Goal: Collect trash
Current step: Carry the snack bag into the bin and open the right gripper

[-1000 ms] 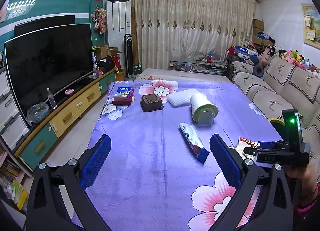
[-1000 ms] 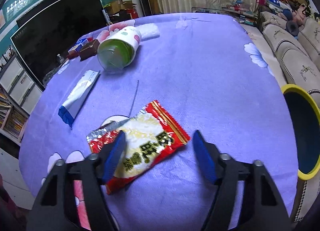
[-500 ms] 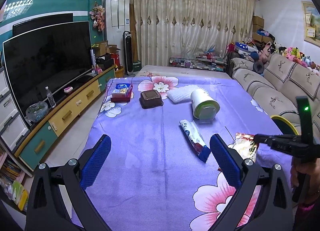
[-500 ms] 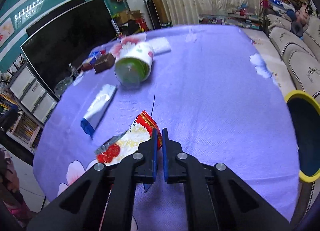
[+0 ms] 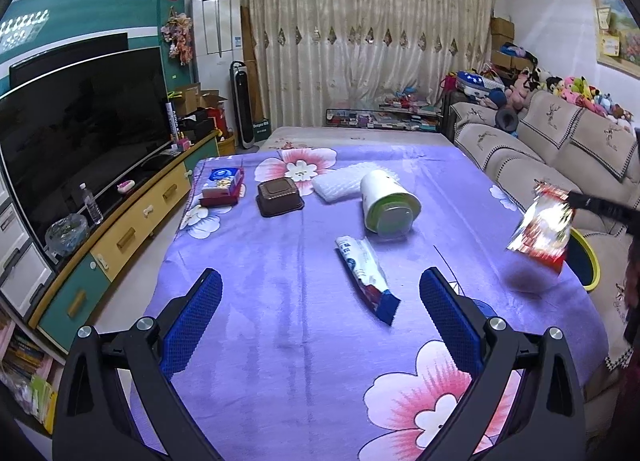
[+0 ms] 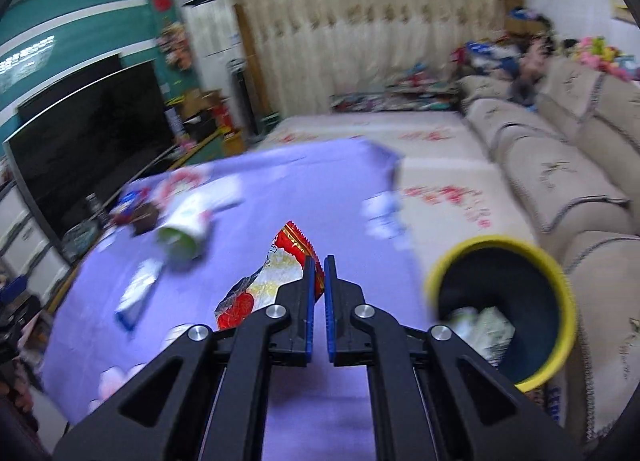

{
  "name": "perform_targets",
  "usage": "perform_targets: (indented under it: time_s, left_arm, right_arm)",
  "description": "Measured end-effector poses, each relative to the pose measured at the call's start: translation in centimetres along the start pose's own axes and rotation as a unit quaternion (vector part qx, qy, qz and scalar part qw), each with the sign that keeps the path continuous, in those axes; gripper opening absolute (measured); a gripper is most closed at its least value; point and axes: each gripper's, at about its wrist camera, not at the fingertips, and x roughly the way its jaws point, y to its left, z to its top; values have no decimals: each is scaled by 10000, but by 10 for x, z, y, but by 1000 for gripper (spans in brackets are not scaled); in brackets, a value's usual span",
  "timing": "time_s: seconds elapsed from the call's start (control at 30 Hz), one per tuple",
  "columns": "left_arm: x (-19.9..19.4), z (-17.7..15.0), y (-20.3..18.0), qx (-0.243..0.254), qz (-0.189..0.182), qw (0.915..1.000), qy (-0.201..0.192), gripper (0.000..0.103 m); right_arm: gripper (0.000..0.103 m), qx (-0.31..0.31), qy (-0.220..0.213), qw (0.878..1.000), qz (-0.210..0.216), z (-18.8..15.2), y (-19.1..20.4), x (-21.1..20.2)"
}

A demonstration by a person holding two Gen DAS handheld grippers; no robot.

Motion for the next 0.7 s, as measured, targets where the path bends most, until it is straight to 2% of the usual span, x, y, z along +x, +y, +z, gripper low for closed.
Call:
perform_targets:
  time_s: [0.23, 0.37, 0.57, 0.63, 0.67, 0.7]
  left_arm:
    - [14, 7, -21, 160, -64, 9998, 91, 97]
    - [24, 11, -33, 261, -108, 9995, 163, 97]
    - [41, 17, -50, 344, -148, 9988, 308, 97]
    - [47, 17, -50, 331, -130, 9987, 354, 97]
    - [50, 17, -50, 320, -102, 9987, 389, 97]
    - [53, 17, -50, 317, -88, 9986, 410, 97]
  right_arm:
    - [4, 440, -167, 9925, -1128, 5, -86, -5]
    - [5, 579, -34, 9864, -1538, 1, -121, 10]
    - [5, 609, 251, 9770, -2029, -10, -152, 43]
    - [19, 619, 351, 9740, -2152, -14, -160, 51]
    - [38, 634, 367, 9726, -2207, -17, -162, 54]
    - [45, 623, 355, 9722, -2228, -20, -162, 54]
